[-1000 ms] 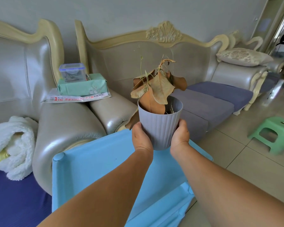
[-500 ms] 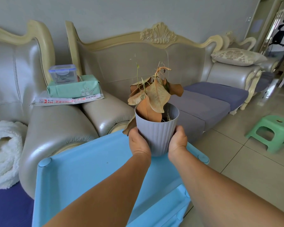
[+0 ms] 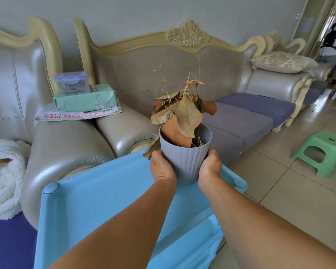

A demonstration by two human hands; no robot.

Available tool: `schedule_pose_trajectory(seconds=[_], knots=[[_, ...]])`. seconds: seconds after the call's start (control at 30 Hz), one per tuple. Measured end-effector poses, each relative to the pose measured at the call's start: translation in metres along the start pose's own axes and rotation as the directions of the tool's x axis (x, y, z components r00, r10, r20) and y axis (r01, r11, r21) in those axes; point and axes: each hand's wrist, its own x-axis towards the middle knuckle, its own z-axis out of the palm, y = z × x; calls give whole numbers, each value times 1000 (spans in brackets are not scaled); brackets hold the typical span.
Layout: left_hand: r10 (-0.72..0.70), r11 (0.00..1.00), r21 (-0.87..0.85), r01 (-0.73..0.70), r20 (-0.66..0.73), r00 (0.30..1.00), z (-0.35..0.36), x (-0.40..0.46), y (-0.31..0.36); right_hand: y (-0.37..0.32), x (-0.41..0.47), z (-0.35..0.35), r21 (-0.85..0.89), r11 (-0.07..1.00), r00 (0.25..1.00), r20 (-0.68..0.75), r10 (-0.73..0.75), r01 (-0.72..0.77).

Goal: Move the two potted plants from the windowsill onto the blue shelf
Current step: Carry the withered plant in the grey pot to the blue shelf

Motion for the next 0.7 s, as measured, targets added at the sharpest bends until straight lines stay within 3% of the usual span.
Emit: schedule_pose_trajectory(seconds=[0.7], knots=[[-56, 997, 44, 55, 7, 998, -1, -9, 2, 1, -4, -6, -1, 1000, 999, 21, 30, -30]])
